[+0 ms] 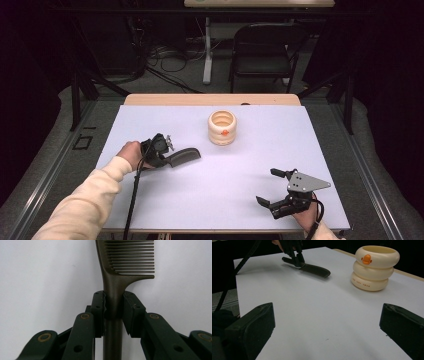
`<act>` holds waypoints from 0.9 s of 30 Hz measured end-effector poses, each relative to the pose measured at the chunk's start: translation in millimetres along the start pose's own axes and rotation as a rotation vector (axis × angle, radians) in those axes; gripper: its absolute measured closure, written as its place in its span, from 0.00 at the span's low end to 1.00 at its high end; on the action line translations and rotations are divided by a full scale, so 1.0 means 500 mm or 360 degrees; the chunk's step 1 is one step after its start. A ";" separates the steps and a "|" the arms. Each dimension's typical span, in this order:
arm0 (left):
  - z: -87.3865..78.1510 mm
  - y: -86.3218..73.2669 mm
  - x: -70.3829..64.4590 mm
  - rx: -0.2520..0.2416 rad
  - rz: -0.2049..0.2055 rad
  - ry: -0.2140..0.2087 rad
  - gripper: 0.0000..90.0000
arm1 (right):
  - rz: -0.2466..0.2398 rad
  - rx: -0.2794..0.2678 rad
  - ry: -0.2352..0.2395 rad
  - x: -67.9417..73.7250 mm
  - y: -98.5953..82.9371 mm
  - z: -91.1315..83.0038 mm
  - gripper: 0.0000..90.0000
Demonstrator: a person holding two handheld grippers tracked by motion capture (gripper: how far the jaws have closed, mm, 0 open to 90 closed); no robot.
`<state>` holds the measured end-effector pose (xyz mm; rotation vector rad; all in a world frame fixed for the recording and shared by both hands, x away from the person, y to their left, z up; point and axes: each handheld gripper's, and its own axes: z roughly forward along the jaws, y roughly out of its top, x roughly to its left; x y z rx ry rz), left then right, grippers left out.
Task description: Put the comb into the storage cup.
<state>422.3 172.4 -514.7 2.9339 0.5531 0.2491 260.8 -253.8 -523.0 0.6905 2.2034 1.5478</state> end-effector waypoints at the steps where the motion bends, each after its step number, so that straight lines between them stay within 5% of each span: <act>1: -0.003 -0.002 0.000 -0.0007 -0.0005 -0.0002 0.80 | -0.0001 0.0000 0.0000 0.000 0.000 0.000 0.00; 27: -0.044 -0.044 -0.004 -0.0286 -0.0235 0.0007 0.80 | 0.0001 0.0008 -0.0002 -0.001 0.000 0.001 0.00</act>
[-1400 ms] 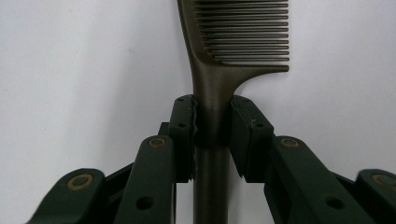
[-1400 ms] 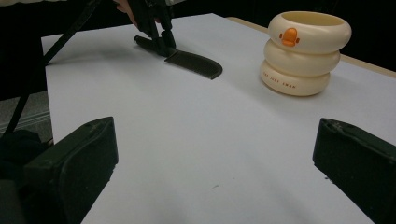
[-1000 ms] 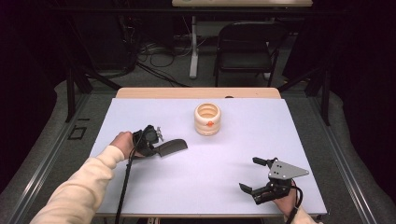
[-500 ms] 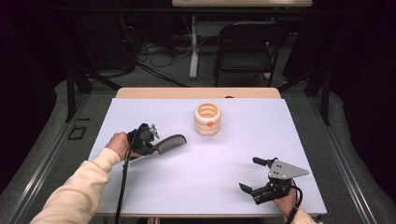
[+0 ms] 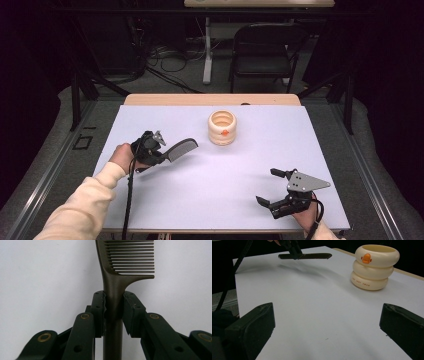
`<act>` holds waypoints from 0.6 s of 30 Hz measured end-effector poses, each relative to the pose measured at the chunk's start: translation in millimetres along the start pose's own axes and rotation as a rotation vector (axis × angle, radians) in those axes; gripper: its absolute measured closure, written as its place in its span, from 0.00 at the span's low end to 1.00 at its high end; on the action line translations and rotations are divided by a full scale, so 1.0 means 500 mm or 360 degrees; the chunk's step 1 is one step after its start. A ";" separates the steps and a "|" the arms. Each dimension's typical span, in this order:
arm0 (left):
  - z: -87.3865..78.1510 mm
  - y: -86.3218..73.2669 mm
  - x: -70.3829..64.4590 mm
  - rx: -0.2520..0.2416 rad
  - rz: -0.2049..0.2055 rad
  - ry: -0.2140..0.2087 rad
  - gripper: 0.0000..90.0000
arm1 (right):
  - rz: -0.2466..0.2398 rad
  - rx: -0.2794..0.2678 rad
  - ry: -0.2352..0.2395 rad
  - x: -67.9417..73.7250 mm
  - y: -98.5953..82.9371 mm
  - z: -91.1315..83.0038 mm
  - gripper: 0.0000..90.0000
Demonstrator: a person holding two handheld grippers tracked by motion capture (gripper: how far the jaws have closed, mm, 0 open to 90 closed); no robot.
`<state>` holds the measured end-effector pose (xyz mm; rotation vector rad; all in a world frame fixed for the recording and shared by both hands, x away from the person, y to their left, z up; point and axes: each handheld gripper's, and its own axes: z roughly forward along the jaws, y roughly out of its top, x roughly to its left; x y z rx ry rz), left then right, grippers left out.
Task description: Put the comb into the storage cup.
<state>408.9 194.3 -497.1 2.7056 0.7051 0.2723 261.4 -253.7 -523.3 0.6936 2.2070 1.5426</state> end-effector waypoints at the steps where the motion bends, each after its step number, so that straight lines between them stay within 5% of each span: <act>1: -0.002 -0.002 0.000 -0.0015 -0.0012 -0.0002 0.80 | 0.0000 0.0000 -0.0001 0.000 0.000 0.000 0.00; 18: -0.019 -0.018 -0.001 -0.0197 -0.0133 0.0003 0.80 | -0.0002 0.0005 -0.0002 0.000 0.000 0.000 0.00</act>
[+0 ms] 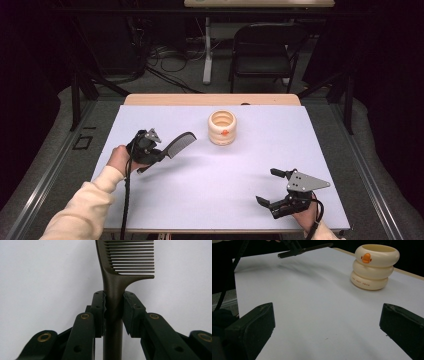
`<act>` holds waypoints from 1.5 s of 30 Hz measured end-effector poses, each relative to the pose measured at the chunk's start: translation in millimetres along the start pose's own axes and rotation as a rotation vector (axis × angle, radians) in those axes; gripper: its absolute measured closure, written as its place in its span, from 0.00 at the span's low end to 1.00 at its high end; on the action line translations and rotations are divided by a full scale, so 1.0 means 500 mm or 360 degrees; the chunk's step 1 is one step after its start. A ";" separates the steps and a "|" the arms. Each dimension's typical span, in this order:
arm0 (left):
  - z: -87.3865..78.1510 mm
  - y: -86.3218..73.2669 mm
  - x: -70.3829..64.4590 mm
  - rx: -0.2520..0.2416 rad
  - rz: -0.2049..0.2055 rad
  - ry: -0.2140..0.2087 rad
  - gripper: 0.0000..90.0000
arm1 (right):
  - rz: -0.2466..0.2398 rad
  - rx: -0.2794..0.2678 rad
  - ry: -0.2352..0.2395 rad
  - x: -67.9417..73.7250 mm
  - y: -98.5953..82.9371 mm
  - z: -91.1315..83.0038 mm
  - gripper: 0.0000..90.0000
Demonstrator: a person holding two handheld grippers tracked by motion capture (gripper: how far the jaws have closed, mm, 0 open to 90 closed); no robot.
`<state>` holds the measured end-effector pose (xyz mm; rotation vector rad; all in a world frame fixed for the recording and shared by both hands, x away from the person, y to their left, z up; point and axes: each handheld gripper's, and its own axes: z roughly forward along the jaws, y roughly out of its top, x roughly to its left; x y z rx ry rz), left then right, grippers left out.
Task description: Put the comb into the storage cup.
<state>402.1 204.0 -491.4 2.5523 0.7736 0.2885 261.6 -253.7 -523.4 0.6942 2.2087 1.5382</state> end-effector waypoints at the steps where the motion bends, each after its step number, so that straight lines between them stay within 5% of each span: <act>1: -0.001 -0.001 0.000 -0.0009 -0.0003 -0.0002 0.80 | 0.0000 -0.0001 0.0001 0.000 0.000 0.000 0.00; 45: -0.014 -0.022 -0.022 -0.0354 -0.0147 0.0093 0.80 | 0.0001 0.0007 -0.0002 0.000 0.000 0.001 0.00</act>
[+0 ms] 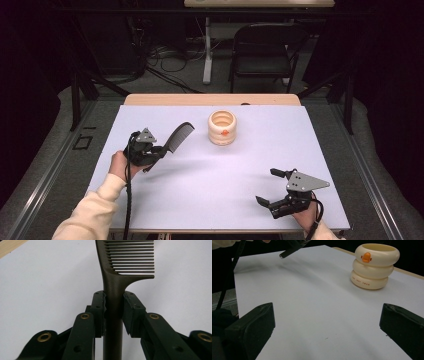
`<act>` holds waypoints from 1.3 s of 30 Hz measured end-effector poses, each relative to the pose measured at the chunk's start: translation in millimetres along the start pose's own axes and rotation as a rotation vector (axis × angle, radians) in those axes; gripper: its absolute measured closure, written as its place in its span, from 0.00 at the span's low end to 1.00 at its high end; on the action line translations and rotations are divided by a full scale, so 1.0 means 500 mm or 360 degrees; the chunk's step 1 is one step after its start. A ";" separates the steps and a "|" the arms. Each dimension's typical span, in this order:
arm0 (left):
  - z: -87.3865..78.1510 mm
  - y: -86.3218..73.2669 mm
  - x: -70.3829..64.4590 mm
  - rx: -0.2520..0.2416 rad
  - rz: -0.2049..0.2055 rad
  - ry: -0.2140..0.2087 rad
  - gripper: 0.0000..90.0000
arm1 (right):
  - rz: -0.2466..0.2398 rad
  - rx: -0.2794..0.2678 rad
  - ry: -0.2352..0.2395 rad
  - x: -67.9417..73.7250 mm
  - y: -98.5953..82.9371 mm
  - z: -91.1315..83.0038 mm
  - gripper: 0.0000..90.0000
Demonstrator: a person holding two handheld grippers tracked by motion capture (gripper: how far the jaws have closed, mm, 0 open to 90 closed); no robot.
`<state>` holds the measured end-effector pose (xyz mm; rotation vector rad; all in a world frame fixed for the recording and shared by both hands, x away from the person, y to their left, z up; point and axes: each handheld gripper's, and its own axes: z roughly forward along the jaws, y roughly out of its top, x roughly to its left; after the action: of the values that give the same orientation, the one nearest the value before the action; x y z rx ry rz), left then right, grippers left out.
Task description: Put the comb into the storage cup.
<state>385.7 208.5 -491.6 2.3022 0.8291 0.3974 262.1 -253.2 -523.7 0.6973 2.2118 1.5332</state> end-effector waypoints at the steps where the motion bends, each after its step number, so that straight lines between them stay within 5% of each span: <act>1: 0.000 0.000 0.000 -0.0014 -0.0006 0.0008 0.80 | 0.0002 -0.0004 0.0001 0.000 0.000 0.001 0.00; 39: 0.018 0.008 -0.014 -0.0256 -0.0076 0.0059 0.80 | 0.0001 -0.0004 0.0000 0.000 0.000 0.000 0.00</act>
<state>386.3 197.4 -495.9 2.1289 0.8373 0.4697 262.0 -253.2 -523.6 0.6973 2.2098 1.5362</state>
